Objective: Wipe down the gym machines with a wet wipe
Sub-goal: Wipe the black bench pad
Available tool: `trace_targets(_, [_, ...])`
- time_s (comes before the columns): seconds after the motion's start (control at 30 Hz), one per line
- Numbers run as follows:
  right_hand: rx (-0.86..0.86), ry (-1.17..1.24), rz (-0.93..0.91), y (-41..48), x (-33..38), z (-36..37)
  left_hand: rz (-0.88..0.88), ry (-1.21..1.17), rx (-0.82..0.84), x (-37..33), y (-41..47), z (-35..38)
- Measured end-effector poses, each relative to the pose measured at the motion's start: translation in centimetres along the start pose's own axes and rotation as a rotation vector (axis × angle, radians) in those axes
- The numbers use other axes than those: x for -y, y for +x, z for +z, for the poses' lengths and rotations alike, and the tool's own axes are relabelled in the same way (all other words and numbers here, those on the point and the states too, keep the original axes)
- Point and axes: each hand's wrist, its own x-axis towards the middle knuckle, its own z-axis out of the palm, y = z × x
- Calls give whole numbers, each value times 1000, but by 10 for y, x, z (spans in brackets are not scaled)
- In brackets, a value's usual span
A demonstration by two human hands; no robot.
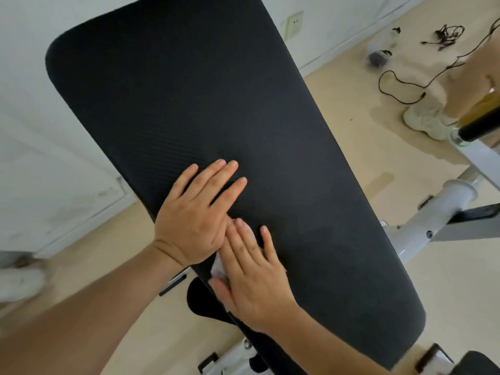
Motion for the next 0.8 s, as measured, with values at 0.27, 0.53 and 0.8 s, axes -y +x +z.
trace_targets(0.27, [-115, 5, 446, 68, -117, -35, -390, -186, -248, -2, 3, -7])
trace_targets(0.53, [-90, -131, -93, 73, -109, -29, -1199, -756, -411, 28, 11, -22])
trace_targets(0.8, [48, -170, -571, 71, -58, -25, -1290, -851, -629, 15, 16, -9])
